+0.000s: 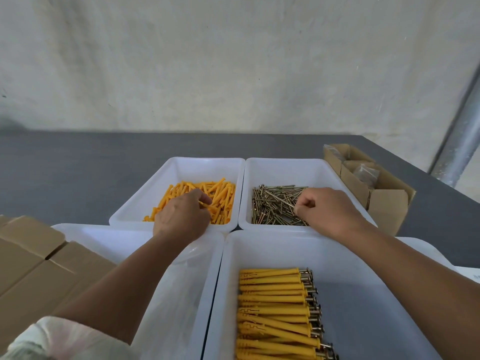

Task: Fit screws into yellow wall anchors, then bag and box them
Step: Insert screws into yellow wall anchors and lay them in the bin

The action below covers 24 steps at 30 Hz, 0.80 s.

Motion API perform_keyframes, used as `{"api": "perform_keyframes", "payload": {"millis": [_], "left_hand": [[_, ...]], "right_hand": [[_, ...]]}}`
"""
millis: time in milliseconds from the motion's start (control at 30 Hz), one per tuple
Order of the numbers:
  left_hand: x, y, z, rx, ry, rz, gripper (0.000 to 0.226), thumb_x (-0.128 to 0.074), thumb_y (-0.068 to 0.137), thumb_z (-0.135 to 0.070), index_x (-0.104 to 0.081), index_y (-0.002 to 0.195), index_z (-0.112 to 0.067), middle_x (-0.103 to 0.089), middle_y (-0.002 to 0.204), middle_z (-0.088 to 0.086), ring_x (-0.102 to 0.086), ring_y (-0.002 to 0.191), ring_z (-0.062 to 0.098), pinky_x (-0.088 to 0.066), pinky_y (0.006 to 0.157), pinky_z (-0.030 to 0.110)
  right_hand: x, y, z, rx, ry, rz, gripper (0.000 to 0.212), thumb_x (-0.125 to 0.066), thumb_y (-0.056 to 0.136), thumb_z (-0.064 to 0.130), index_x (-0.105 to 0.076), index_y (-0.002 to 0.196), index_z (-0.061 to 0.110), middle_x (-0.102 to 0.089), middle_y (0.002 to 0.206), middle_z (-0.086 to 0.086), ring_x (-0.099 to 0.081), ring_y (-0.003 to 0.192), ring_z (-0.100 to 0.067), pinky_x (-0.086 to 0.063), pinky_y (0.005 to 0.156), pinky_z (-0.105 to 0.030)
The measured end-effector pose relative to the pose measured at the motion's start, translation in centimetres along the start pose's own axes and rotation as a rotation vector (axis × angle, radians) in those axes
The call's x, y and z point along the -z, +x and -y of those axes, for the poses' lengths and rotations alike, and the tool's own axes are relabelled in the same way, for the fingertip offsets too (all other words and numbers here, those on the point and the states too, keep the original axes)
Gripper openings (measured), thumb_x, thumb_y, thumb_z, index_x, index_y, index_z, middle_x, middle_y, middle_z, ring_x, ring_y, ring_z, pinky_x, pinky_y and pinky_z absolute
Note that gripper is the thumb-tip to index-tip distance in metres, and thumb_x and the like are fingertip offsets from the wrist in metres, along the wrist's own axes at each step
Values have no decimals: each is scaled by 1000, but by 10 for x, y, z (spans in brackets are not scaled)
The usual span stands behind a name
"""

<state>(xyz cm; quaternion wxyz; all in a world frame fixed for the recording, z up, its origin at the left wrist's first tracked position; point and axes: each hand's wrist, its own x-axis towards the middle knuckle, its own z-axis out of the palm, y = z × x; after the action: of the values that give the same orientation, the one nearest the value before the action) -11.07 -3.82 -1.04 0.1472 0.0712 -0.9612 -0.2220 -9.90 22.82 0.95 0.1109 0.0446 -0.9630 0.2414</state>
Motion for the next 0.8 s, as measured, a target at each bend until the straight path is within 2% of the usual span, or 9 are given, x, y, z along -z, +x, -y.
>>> {"api": "perform_keyframes", "payload": {"millis": [67, 233, 300, 400, 467, 533, 667, 800], "left_hand": [[0, 0, 0, 1, -26, 3, 21, -52, 91, -26, -60, 102, -42, -64, 92, -14, -53, 76, 7, -32, 54, 24], [5, -1, 0, 1, -164, 1, 19, -53, 91, -24, -61, 94, -40, -67, 85, -12, -60, 80, 8, -39, 57, 25], [8, -1, 0, 12, -320, -4, 18, -56, 89, -20, -64, 94, -36, -69, 77, -12, -62, 76, 3, -40, 56, 23], [16, -1, -1, 57, -601, -39, 20, -57, 88, -13, -68, 93, -28, -71, 71, -4, -68, 75, 14, -50, 63, 29], [24, 0, -2, 109, -823, -47, 19, -58, 89, -10, -70, 88, -25, -68, 69, -1, -63, 68, 16, -53, 74, 36], [34, 1, -4, 181, -1036, -8, 15, -61, 92, -11, -72, 88, -22, -62, 69, -3, -57, 68, 13, -54, 76, 33], [45, 1, -12, 240, -1343, 163, 11, -60, 95, -12, -71, 95, -13, -67, 73, -2, -69, 72, 12, -58, 64, 27], [45, -5, -21, 308, -1352, 209, 11, -57, 96, -8, -68, 93, -6, -69, 63, 1, -71, 64, 13, -57, 56, 26]], "right_hand": [[6, -9, 8, 11, 9, -30, 20, -62, 90, 24, -64, 71, 29, -65, 75, 14, -58, 74, -7, -47, 63, -27], [17, -32, 29, 77, 36, -79, 14, -62, 90, 31, -67, 77, 32, -61, 69, 16, -55, 66, -1, -34, 52, -20], [18, -39, 33, 92, 72, -88, 13, -63, 89, 33, -68, 77, 32, -61, 66, 17, -56, 66, 1, -34, 51, -17], [18, -43, 33, 132, 98, -60, 14, -64, 89, 29, -69, 76, 31, -62, 67, 15, -57, 68, -1, -34, 53, -14], [17, -44, 31, 150, 90, -44, 14, -64, 90, 27, -69, 77, 30, -62, 66, 14, -56, 65, -3, -35, 55, -16], [17, -44, 29, 151, 78, -44, 14, -64, 90, 26, -70, 78, 29, -61, 65, 14, -56, 63, -3, -34, 54, -17], [16, -44, 26, 172, 60, -56, 15, -63, 90, 27, -71, 78, 30, -58, 62, 14, -55, 65, 0, -31, 52, -12], [16, -45, 27, 184, 54, -55, 14, -62, 90, 26, -71, 79, 30, -57, 60, 14, -54, 64, 1, -31, 51, -11]]}}
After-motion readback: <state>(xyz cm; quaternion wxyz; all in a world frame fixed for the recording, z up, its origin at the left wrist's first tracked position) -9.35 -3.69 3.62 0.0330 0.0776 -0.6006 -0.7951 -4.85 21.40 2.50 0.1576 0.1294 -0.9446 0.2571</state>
